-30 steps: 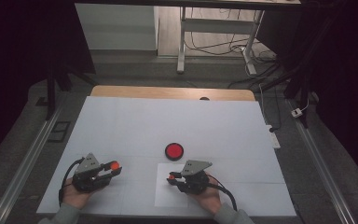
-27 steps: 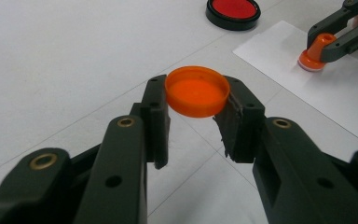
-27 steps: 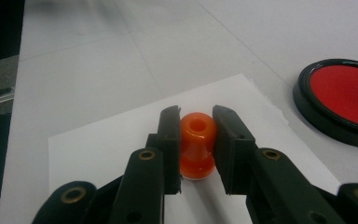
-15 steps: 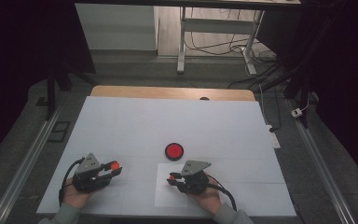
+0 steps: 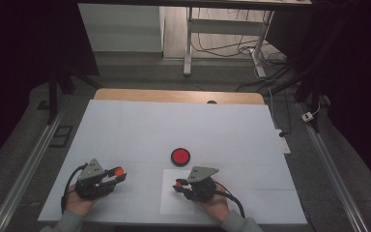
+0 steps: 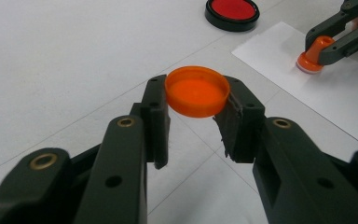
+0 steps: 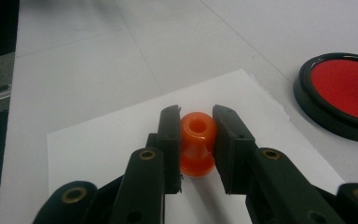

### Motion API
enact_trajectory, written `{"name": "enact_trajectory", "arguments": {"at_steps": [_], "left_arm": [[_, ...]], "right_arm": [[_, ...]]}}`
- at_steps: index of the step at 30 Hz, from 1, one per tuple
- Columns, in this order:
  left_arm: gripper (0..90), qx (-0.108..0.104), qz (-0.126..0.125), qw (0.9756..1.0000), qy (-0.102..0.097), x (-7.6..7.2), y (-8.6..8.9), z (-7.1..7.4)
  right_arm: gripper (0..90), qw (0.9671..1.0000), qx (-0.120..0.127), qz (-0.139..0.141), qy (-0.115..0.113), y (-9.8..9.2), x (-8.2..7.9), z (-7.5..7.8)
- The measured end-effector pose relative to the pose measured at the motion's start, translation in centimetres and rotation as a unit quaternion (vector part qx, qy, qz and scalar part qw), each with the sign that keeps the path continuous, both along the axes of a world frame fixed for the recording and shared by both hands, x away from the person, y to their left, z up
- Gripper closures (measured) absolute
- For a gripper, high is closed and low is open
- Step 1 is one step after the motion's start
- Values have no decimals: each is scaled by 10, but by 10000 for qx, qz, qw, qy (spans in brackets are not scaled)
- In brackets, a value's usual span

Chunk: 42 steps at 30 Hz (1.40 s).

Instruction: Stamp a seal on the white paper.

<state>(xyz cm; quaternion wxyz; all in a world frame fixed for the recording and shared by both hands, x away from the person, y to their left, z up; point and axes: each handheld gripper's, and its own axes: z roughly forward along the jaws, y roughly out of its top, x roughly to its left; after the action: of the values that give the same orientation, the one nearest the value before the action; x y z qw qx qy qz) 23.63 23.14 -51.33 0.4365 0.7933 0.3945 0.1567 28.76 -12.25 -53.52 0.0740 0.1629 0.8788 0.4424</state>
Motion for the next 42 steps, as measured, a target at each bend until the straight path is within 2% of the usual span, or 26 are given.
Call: {"name": "enact_trajectory", "arguments": {"at_steps": [20, 42], "left_arm": [[650, -26, 14, 10000, 1, 0, 1, 1], [650, -28, 29, 10000, 4, 0, 2, 0]], "right_arm": [[730, 9999, 13, -12, -164, 1, -4, -1], [729, 9998, -6, -3, -207, 0, -5, -2]]}}
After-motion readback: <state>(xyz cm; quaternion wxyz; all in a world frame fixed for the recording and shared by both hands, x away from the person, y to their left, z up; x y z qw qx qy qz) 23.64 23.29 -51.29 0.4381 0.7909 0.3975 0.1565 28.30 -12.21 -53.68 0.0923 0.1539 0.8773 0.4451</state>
